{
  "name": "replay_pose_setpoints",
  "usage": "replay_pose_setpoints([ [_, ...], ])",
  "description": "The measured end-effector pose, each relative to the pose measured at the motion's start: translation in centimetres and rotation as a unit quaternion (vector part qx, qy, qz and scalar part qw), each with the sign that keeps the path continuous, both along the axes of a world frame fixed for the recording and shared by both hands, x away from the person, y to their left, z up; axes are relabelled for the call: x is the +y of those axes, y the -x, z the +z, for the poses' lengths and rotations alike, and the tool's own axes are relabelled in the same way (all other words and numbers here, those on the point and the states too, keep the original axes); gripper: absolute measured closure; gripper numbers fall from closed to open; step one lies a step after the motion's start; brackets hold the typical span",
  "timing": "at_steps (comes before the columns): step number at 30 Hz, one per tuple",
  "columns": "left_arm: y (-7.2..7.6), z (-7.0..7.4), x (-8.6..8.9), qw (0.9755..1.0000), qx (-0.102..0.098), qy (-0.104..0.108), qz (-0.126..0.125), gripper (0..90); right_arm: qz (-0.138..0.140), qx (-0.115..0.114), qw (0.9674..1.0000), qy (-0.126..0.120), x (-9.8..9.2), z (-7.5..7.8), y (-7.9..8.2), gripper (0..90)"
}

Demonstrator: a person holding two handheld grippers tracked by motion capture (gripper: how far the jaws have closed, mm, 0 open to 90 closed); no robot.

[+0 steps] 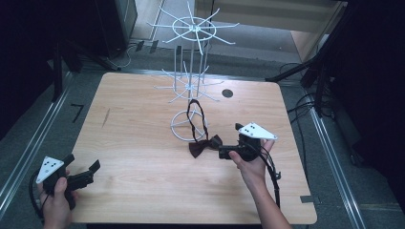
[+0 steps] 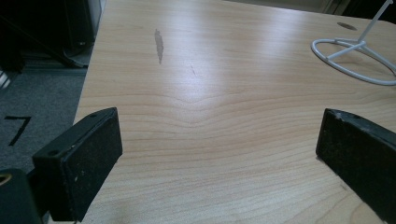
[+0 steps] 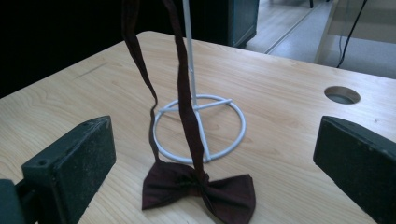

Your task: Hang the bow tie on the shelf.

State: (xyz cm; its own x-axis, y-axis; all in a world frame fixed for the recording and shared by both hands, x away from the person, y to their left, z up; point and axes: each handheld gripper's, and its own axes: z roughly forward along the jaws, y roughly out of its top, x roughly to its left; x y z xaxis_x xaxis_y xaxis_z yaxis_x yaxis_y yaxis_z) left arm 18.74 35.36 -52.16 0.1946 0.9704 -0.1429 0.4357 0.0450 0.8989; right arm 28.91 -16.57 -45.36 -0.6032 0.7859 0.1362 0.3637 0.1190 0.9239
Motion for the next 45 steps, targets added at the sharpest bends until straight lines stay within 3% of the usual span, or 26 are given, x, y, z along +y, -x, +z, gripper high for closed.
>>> replay_pose_setpoints([
  [19,0.0,0.0,0.0,1.0,0.0,-0.002,0.002,1.0,-0.048,0.017,0.9987,0.004,-6.0,-2.0,1.7,0.0],
  [26,0.0,0.0,0.0,1.0,0.0,-0.002,0.004,1.0,-0.063,0.019,0.9976,0.021,-8.1,-2.7,2.5,0.0],
  [45,0.1,0.0,0.0,1.0,-0.003,0.003,0.008,1.0,-0.094,0.031,0.9946,0.03,-11.6,-4.5,4.1,0.0],
])
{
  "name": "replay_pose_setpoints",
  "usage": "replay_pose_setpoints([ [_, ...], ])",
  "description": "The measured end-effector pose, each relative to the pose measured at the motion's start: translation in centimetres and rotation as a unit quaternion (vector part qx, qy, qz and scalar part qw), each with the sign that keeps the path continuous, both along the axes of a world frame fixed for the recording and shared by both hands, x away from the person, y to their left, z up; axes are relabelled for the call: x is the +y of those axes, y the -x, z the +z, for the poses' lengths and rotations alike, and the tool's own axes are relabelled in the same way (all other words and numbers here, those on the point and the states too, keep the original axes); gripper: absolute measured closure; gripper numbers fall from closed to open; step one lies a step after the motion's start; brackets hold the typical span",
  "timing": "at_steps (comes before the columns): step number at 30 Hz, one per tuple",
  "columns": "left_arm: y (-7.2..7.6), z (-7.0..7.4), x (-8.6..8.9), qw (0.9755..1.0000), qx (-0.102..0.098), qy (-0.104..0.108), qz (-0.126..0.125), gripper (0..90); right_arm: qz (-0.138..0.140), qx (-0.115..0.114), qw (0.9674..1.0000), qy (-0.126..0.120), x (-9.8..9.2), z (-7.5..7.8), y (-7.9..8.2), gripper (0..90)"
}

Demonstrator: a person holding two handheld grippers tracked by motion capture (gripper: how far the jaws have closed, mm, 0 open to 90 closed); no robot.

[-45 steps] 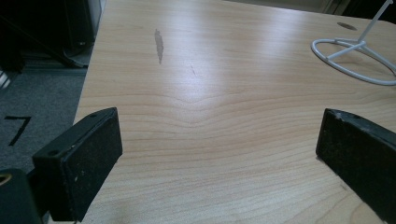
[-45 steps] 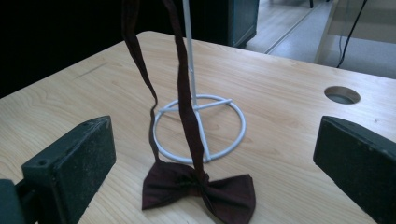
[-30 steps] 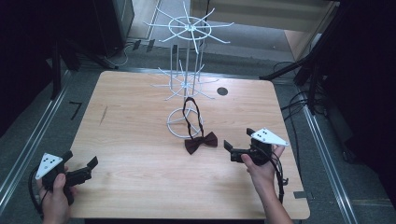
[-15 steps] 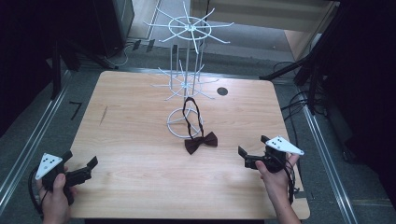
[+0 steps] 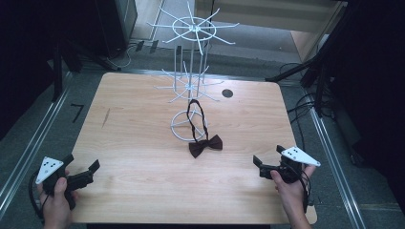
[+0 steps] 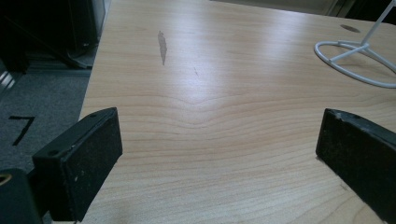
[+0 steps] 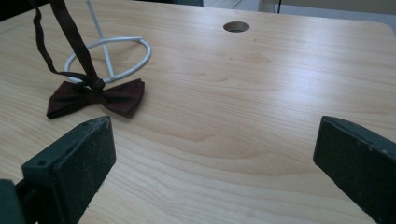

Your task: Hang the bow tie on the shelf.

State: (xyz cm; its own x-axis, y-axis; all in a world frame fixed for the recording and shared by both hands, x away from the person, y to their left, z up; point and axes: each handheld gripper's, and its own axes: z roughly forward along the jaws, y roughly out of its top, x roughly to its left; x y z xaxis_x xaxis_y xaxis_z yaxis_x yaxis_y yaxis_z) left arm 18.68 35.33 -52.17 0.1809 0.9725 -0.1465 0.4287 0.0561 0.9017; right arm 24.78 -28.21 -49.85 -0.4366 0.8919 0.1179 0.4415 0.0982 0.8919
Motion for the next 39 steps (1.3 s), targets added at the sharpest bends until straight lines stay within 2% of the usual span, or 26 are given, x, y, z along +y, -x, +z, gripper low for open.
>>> replay_pose_setpoints([
  [7,0.0,0.0,0.0,1.0,0.0,0.0,-0.001,1.0,-0.009,0.007,0.9999,0.012,-1.1,-1.0,0.7,0.0],
  [19,0.0,0.0,0.0,1.0,0.0,-0.001,0.001,1.0,-0.034,0.025,0.999,0.017,-3.5,-2.6,1.7,0.0],
  [32,0.0,0.0,0.0,1.0,0.0,-0.002,0.001,1.0,-0.076,0.043,0.9962,0.007,-6.8,-4.3,3.1,0.0],
  [39,0.0,0.0,0.0,1.0,0.0,-0.003,0.002,1.0,-0.092,0.044,0.9948,0.002,-8.4,-4.5,4.0,0.0],
])
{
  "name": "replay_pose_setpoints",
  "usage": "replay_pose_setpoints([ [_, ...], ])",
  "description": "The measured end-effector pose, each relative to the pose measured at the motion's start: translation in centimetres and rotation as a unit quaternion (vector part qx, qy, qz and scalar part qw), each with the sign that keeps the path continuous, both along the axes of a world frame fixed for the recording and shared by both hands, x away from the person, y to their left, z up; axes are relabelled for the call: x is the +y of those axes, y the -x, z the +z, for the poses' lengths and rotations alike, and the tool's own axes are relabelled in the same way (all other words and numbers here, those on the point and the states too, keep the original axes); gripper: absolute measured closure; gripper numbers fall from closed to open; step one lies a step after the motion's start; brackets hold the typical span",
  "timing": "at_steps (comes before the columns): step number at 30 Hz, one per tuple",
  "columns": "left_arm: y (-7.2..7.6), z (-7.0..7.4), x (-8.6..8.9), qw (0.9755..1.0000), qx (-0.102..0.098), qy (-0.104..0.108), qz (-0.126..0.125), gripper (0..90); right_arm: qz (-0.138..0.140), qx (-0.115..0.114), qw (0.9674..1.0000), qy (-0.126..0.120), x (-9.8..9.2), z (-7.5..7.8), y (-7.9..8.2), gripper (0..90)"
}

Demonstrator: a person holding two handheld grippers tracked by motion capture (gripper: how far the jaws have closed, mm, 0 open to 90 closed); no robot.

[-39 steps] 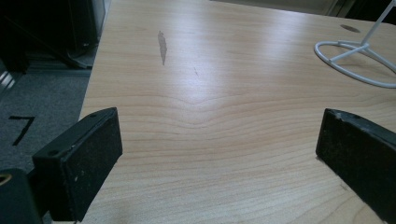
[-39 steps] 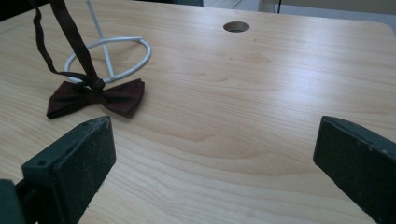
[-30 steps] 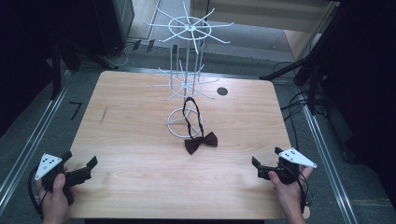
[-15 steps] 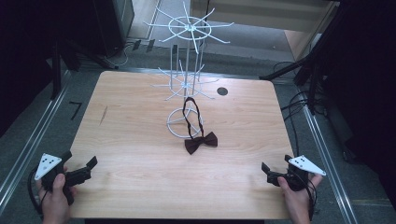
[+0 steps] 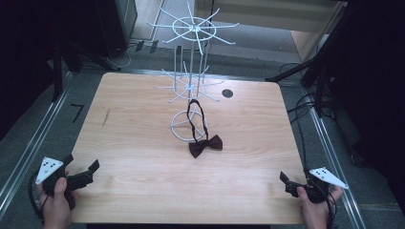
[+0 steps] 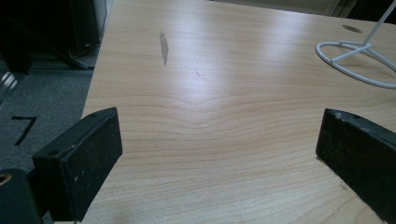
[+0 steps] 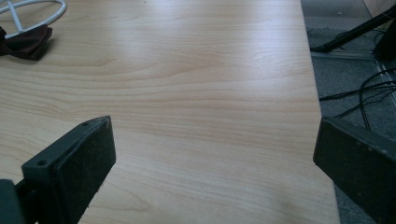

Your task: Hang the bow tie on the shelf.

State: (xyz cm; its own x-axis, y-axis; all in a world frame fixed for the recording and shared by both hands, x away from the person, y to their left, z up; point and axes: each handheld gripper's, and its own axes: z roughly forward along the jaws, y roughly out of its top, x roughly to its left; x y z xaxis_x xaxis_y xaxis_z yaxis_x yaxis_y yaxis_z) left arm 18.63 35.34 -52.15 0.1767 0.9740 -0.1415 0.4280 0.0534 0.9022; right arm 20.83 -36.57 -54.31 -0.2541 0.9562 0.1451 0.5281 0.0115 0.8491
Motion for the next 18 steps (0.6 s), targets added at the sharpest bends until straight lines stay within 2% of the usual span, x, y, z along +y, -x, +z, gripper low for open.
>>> replay_pose_setpoints([
  [18,0.0,0.0,0.0,1.0,0.001,-0.001,-0.003,1.0,-0.01,0.007,0.9999,0.0,-0.6,-0.6,1.4,0.0],
])
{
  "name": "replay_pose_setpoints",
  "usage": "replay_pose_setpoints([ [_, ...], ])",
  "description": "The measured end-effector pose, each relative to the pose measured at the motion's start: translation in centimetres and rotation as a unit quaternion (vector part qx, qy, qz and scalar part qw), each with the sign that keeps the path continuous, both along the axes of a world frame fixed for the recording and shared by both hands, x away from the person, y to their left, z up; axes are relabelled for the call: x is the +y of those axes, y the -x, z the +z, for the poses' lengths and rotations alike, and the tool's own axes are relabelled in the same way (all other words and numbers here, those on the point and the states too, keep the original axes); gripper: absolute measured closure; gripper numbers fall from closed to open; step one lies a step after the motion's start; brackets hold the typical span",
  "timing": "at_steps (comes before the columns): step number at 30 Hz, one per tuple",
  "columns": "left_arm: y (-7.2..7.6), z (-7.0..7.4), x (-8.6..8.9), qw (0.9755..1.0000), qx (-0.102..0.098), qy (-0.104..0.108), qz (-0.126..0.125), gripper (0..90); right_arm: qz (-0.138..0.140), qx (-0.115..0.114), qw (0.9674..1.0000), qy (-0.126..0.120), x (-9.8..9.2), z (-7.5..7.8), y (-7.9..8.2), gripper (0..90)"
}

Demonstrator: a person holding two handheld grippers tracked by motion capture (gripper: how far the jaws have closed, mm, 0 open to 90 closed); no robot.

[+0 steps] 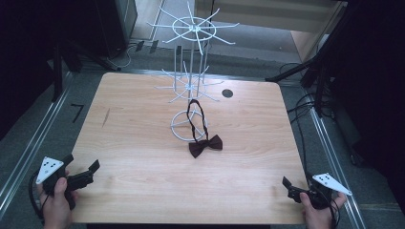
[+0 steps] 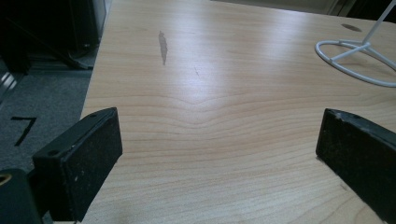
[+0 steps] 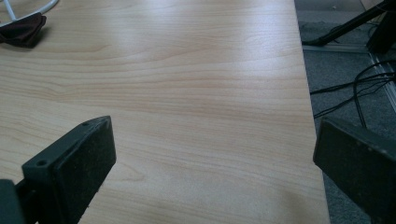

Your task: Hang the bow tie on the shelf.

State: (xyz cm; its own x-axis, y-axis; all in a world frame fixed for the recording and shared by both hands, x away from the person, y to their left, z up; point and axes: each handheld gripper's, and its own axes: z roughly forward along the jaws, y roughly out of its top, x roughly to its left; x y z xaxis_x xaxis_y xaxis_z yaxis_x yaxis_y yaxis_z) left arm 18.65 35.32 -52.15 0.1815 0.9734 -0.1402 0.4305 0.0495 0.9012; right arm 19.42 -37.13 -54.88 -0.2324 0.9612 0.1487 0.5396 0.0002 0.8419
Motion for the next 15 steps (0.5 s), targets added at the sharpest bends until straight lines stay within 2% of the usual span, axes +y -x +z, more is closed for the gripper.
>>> replay_pose_setpoints([
  [5,-0.04,0.0,0.03,1.0,0.001,0.001,-0.002,1.0,0.004,-0.001,0.9998,0.018,0.37,-0.1,-0.17,0.0],
  [13,-0.12,-0.01,0.09,1.0,0.004,0.002,-0.004,1.0,-0.003,0.005,0.9998,0.021,0.49,-0.17,-0.35,0.0],
  [15,-0.14,0.0,0.11,1.0,0.004,0.003,-0.004,1.0,-0.005,0.0,0.9995,0.032,0.78,-0.02,-0.27,0.0],
])
